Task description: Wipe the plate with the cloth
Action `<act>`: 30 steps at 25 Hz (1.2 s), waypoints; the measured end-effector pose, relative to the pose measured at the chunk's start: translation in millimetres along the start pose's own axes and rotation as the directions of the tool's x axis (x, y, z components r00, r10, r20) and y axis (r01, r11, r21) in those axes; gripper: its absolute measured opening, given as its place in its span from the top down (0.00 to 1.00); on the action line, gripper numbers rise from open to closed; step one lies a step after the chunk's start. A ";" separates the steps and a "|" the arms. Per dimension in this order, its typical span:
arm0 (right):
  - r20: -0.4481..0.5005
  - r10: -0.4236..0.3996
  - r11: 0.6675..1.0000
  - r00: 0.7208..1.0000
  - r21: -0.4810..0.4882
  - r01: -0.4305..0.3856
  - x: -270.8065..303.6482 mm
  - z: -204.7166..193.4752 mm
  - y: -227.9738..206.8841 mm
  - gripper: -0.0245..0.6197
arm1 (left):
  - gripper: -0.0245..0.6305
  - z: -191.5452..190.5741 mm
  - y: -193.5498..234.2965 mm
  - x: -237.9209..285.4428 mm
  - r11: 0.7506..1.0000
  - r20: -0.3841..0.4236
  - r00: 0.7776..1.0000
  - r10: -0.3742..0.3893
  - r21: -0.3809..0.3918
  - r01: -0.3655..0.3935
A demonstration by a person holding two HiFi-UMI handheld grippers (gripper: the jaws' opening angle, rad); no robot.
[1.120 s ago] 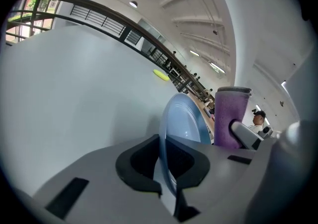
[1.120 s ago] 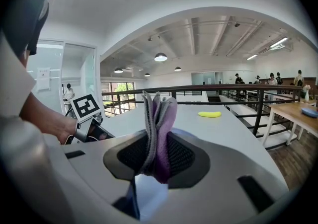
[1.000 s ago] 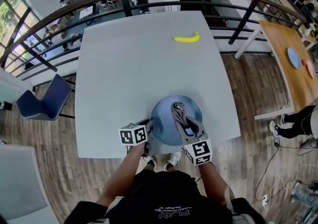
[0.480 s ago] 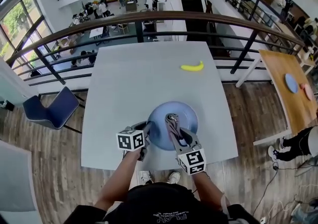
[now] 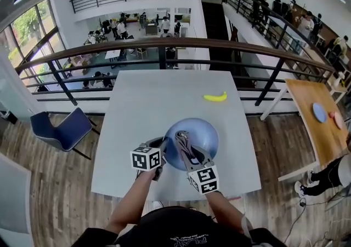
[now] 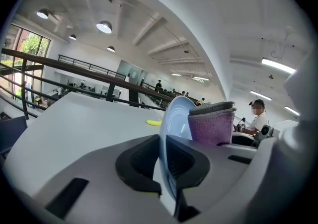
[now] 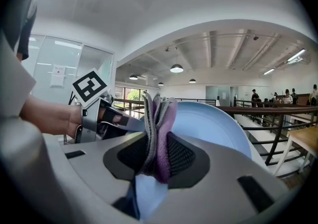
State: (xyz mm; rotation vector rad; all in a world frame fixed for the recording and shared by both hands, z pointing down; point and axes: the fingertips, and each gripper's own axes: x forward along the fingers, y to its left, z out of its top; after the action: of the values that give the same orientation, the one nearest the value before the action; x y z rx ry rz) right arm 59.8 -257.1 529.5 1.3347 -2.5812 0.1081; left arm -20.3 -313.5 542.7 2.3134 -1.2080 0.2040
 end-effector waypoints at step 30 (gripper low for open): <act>-0.114 0.035 0.999 0.993 -0.035 -0.039 38.7 14.4 6.9 0.78 | 0.92 23.1 -8.4 -9.1 0.997 0.040 0.999 -0.005 0.072 0.002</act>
State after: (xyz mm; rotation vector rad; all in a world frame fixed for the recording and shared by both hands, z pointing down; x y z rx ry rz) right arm 30.1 -286.2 525.1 1.2320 -2.5014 0.1377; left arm -21.3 -314.7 516.5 2.3922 -1.2351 0.2039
